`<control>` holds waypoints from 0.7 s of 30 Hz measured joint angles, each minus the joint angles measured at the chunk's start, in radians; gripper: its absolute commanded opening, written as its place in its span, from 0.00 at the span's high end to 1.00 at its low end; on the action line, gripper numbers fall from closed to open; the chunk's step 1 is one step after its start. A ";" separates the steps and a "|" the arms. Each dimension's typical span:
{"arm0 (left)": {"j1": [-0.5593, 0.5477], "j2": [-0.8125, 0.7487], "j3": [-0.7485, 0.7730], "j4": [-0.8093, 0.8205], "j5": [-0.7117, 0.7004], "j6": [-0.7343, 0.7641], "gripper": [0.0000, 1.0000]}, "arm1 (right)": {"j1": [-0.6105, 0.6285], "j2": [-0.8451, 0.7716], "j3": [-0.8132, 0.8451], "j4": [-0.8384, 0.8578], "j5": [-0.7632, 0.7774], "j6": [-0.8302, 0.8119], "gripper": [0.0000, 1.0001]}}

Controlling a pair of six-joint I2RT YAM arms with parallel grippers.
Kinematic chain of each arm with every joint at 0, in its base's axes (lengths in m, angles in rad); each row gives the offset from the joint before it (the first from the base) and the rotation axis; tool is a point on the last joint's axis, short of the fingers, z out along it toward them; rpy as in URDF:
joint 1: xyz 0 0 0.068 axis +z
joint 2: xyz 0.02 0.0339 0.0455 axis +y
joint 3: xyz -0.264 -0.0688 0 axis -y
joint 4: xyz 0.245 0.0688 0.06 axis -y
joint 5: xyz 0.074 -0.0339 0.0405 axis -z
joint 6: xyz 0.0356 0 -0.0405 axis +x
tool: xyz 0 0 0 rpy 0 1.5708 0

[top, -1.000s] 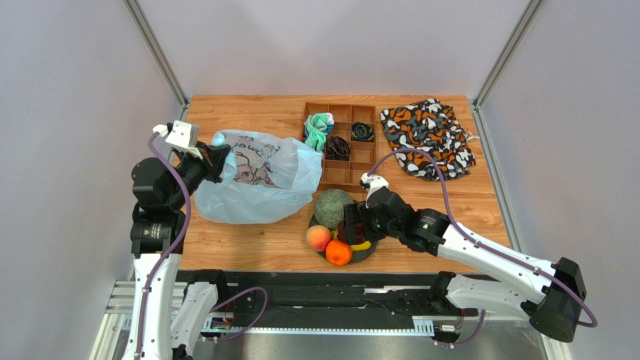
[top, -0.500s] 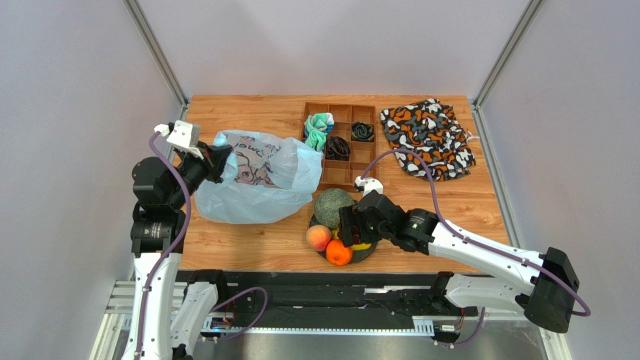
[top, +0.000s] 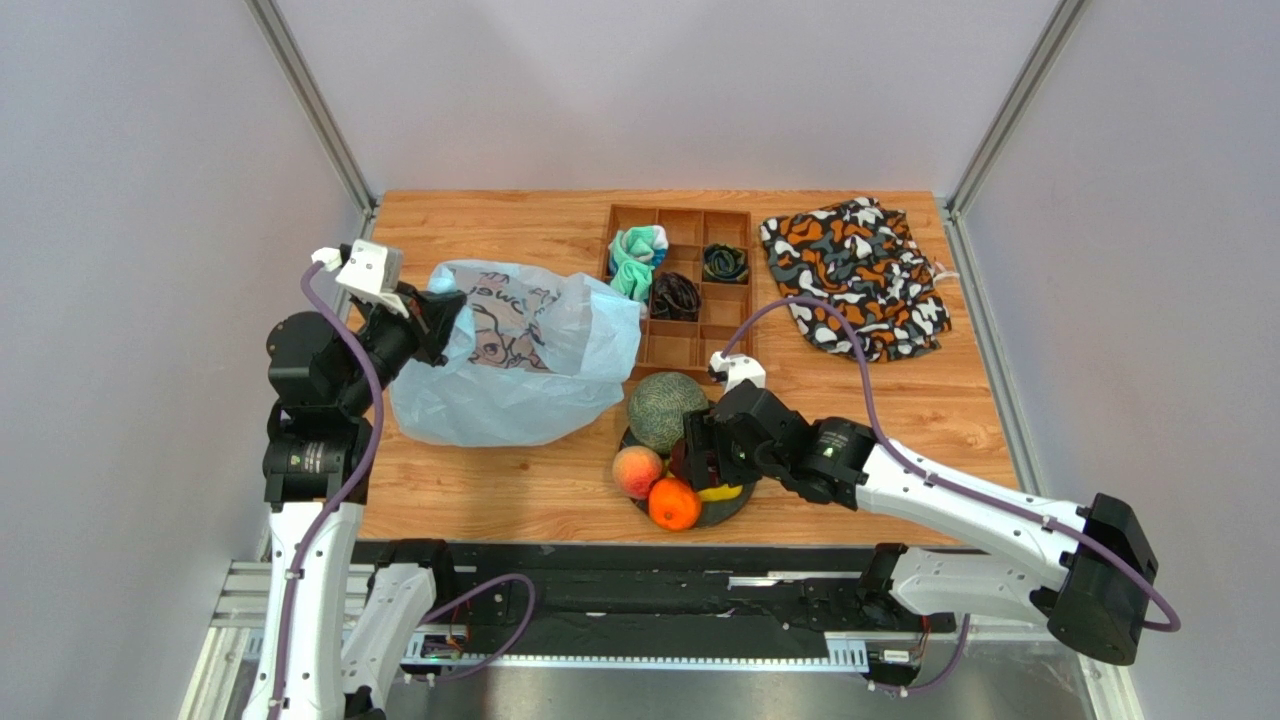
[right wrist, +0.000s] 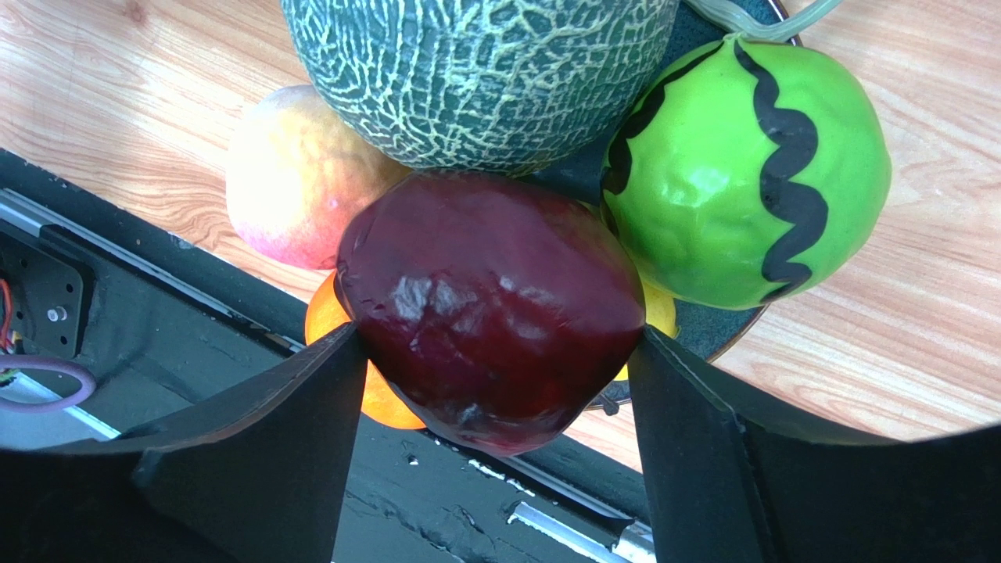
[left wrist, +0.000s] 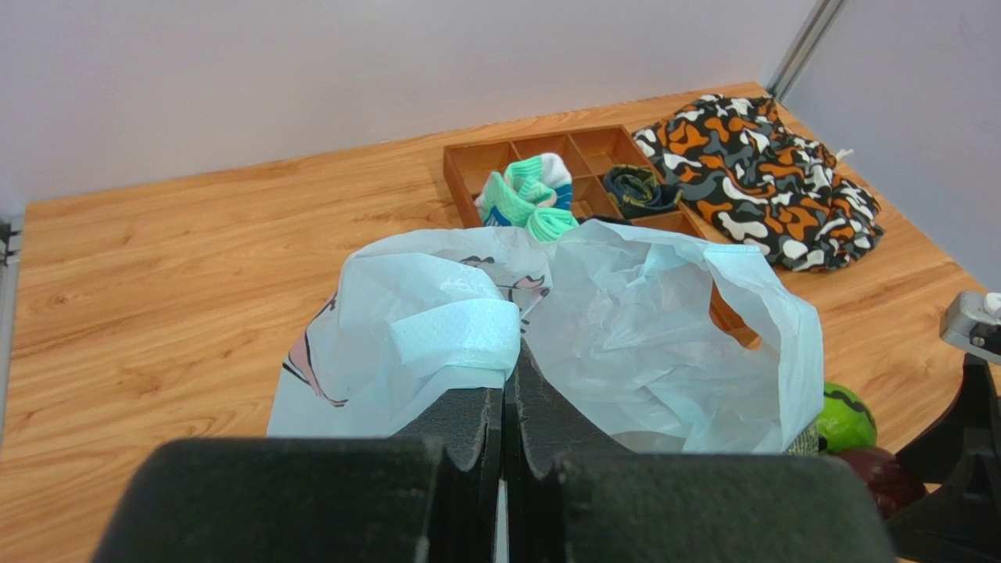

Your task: Place the fruits into the plastic bag

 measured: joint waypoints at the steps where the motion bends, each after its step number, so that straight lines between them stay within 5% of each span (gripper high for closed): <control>1: 0.000 0.001 0.000 0.000 0.000 0.000 1.00 | 0.000 0.000 0.000 0.000 0.000 0.000 0.33; 21: 0.000 0.002 0.000 0.000 0.004 -0.001 1.00 | 0.000 -0.092 0.000 -0.002 0.005 0.010 0.48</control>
